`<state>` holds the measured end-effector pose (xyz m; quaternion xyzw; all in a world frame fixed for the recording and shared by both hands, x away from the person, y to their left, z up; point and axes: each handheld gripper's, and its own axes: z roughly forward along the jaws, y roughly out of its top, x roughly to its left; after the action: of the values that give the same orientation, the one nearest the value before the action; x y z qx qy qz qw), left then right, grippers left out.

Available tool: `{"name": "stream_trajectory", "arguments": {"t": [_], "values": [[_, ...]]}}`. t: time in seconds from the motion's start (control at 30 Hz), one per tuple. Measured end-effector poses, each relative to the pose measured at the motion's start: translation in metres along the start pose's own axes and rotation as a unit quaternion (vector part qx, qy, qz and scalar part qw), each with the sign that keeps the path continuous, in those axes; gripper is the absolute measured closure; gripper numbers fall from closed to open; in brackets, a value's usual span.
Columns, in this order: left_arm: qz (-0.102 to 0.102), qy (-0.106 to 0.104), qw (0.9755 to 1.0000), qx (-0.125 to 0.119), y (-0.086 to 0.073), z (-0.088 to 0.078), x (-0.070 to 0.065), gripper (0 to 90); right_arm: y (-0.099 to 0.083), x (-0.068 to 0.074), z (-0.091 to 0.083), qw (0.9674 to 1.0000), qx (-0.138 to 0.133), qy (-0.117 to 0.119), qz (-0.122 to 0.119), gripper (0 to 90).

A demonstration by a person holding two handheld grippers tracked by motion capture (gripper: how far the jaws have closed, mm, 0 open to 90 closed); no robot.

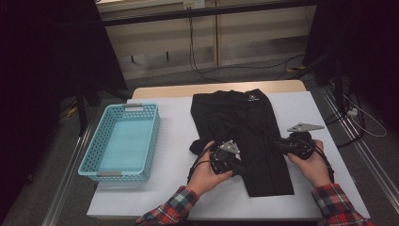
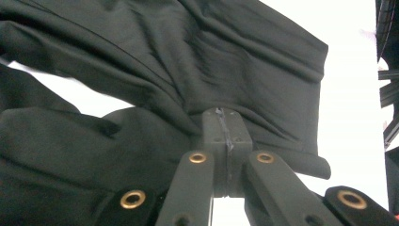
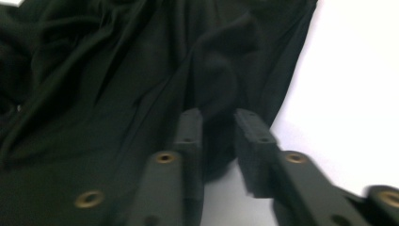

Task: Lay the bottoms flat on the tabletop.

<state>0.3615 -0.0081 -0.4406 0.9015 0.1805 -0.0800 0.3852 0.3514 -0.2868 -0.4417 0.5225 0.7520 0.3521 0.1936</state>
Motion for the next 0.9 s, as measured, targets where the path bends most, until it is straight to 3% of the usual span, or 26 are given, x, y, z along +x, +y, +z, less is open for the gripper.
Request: {"name": "stream_trajectory", "arguments": {"t": [0.13, 0.37, 0.47, 0.53, 0.63, 0.77, 0.9], "values": [[-0.002, 0.004, 1.0000, 0.003, -0.001, -0.002, 0.000, 90.0, -0.005, 0.000, 0.002, 0.9998, 0.015, 0.001, 0.008, 66.4], [-0.016, 0.008, 0.9998, 0.004, -0.005, -0.007, 0.007, 90.0, -0.004, -0.009, -0.007, 0.9996, -0.004, -0.004, 0.029, 68.4], [-0.012, 0.014, 0.9998, 0.003, -0.005, -0.007, 0.007, 89.2, -0.008, -0.009, -0.005, 0.9994, 0.013, 0.004, 0.030, 69.6], [-0.019, 0.008, 0.9996, -0.020, -0.004, -0.007, 0.008, 77.9, -0.009, -0.007, -0.003, 0.9991, 0.022, 0.020, 0.030, 75.0], [-0.022, -0.001, 0.9991, -0.037, -0.001, -0.008, 0.005, 67.2, -0.009, -0.001, -0.001, 0.9991, 0.031, 0.029, 0.011, 88.6], [-0.009, -0.007, 0.9992, -0.037, 0.000, -0.003, -0.001, 57.2, -0.007, 0.005, -0.001, 0.9990, 0.024, 0.037, -0.011, 90.0], [0.000, 0.005, 0.9998, -0.020, -0.002, 0.004, -0.002, 57.0, -0.004, 0.010, -0.005, 0.9987, 0.013, 0.046, -0.017, 90.0]]}}
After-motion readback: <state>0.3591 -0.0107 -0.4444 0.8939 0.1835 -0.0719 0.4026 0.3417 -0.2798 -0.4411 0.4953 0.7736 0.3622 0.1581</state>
